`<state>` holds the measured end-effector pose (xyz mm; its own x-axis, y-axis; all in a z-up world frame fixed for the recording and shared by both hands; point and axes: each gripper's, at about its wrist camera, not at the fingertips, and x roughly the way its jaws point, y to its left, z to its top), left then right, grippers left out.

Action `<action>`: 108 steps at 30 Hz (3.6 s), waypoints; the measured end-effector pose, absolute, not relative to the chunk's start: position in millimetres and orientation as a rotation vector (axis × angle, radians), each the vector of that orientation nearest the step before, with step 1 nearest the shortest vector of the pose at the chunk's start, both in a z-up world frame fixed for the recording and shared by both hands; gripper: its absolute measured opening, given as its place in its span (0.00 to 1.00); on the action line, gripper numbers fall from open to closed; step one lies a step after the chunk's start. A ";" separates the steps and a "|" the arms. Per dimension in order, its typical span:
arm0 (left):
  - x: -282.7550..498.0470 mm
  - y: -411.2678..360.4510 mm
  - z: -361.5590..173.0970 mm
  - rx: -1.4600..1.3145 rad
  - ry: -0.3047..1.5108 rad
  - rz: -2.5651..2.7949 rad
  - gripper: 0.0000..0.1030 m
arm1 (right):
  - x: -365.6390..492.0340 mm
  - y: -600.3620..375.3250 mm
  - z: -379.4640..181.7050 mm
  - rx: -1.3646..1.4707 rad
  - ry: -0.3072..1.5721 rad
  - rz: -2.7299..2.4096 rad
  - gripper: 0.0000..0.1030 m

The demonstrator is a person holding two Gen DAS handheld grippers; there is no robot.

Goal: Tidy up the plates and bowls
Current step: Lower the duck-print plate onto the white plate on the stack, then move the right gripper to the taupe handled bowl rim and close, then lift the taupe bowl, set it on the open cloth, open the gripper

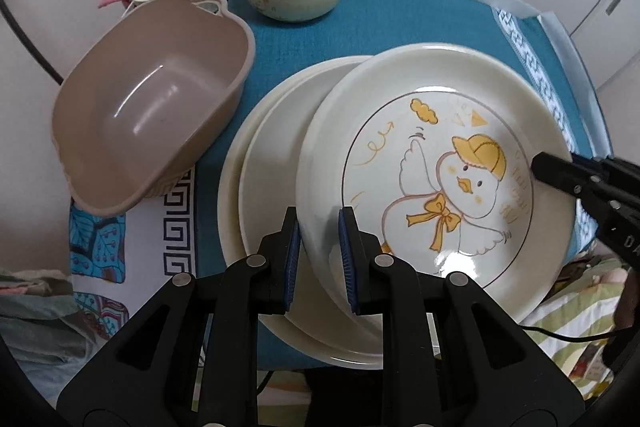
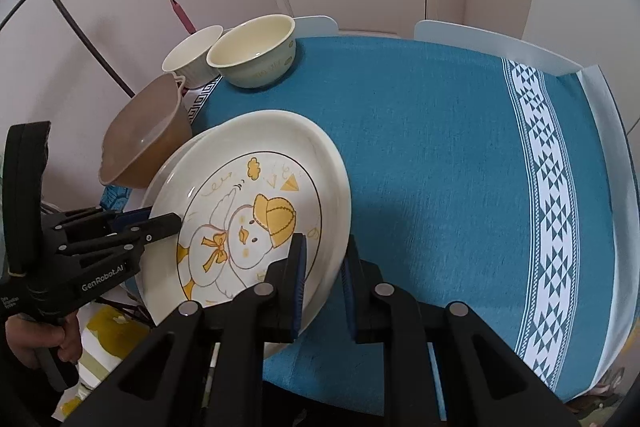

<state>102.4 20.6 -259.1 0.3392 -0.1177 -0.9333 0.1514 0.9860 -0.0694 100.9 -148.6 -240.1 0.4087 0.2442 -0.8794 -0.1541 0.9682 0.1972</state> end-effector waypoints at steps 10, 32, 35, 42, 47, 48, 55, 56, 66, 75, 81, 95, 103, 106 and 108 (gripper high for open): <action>99.0 5.1 -254.6 0.227 1.162 -0.141 0.18 | 102.4 -139.8 -241.1 0.005 1.131 0.253 0.15; 90.9 -1.2 -253.1 0.395 1.117 -0.090 0.18 | 103.9 -121.3 -251.6 -0.175 1.131 0.261 0.15; 84.5 -6.4 -252.9 0.461 1.090 -0.072 0.18 | 104.6 -119.4 -253.3 -0.179 1.142 0.268 0.15; 82.9 -1.5 -251.4 0.459 1.087 -0.068 0.18 | 104.9 -115.5 -258.2 -0.200 1.152 0.267 0.15; 82.6 -3.0 -251.3 0.469 1.082 -0.059 0.18 | 104.0 -113.3 -259.3 -0.229 1.147 0.258 0.15; 83.2 -2.4 -251.0 0.468 1.080 -0.055 0.18 | 103.9 -112.8 -259.5 -0.236 1.146 0.256 0.15; 85.7 -0.6 -250.4 0.448 1.090 -0.057 0.18 | 105.1 -116.0 -259.8 -0.224 1.145 0.264 0.15; 86.3 -0.1 -249.9 0.441 1.095 -0.059 0.18 | 105.2 -117.1 -258.2 -0.219 1.142 0.265 0.15; 97.2 35.3 -172.0 0.144 1.014 -0.001 0.78 | 122.4 -139.0 -197.6 -0.022 1.041 0.348 0.15; 98.7 86.9 -128.7 -0.082 0.899 0.138 1.00 | 163.6 -136.6 -152.5 0.022 0.997 0.522 1.00; 92.6 142.0 -158.8 -0.309 0.969 0.222 1.00 | 203.5 -90.1 -159.6 -0.081 1.032 0.625 1.00; 129.1 189.6 -256.9 -0.515 1.159 0.262 0.65 | 277.5 33.9 -265.0 -0.211 1.316 0.832 0.74; 150.0 192.6 -284.9 -0.511 1.225 0.223 0.27 | 292.3 53.2 -293.1 -0.209 1.369 0.846 0.52; 155.2 192.0 -288.5 -0.494 1.234 0.212 0.20 | 290.8 53.9 -297.9 -0.209 1.391 0.850 0.34; 158.1 190.8 -287.4 -0.483 1.233 0.203 0.13 | 289.8 55.7 -300.1 -0.208 1.402 0.845 0.24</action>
